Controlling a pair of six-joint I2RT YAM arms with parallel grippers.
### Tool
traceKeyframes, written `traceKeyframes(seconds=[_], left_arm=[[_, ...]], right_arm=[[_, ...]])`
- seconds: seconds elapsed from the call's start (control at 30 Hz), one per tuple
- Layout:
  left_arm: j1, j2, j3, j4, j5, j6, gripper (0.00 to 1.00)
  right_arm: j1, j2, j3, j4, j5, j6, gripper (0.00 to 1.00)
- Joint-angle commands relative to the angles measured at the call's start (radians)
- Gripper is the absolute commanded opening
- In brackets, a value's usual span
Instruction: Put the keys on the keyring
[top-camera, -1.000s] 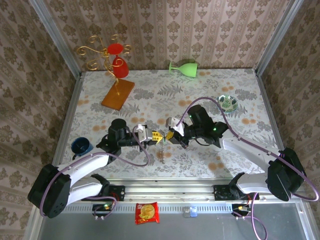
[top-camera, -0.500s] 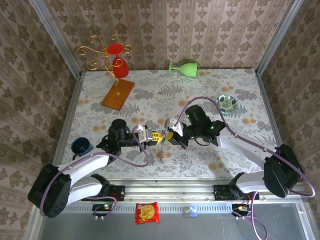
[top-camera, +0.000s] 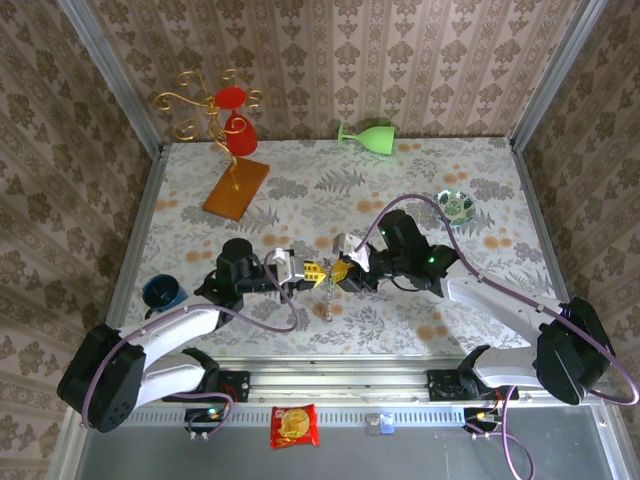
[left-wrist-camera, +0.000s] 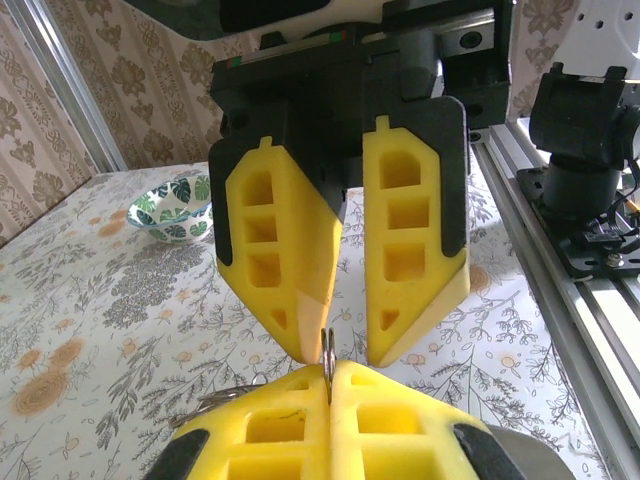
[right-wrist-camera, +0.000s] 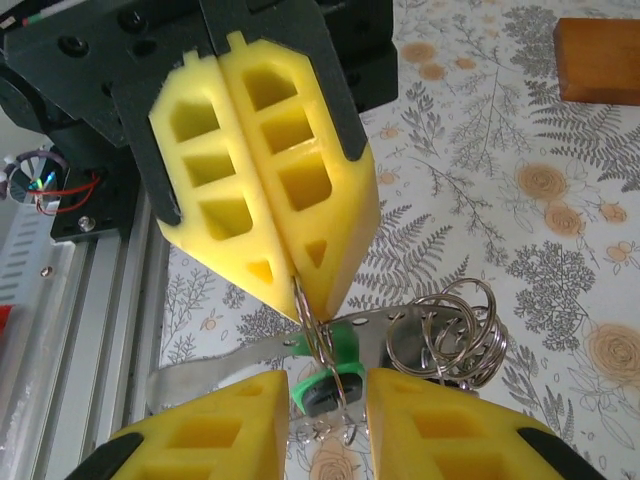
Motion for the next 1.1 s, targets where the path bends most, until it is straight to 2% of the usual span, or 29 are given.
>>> traceKeyframes(seconds=[0.0, 0.27, 0.37, 0.43, 0.47, 0.53, 0.6, 0.8, 1.07], left_arm=[[0.006, 0.011, -0.010, 0.094, 0.038, -0.044, 0.00], [0.005, 0.016, -0.024, 0.127, 0.027, -0.062, 0.00], [0.004, 0.020, -0.027, 0.143, 0.022, -0.072, 0.00], [0.004, 0.017, -0.029, 0.141, 0.003, -0.075, 0.00], [0.004, 0.013, -0.031, 0.138, -0.011, -0.075, 0.04], [0.005, 0.001, -0.032, 0.118, -0.038, -0.066, 0.21], [0.005, -0.020, -0.020, 0.042, -0.053, -0.019, 0.27], [0.004, -0.059, 0.060, -0.232, -0.068, 0.139, 0.28], [0.004, -0.036, 0.123, -0.327, -0.027, 0.196, 0.26]], right_arm=[[-0.004, 0.004, -0.017, 0.080, -0.038, 0.048, 0.27], [0.004, 0.022, -0.036, 0.151, -0.043, 0.085, 0.14], [0.006, 0.027, -0.035, 0.164, -0.049, 0.093, 0.00], [0.006, 0.025, -0.029, 0.148, -0.045, 0.084, 0.00], [0.006, 0.022, -0.026, 0.137, -0.041, 0.074, 0.00], [0.008, 0.016, -0.005, 0.068, -0.024, 0.033, 0.00], [0.017, 0.014, 0.028, -0.014, 0.004, -0.019, 0.00], [0.040, 0.041, 0.127, -0.214, 0.090, -0.145, 0.00], [0.078, 0.087, 0.224, -0.330, 0.164, -0.231, 0.00]])
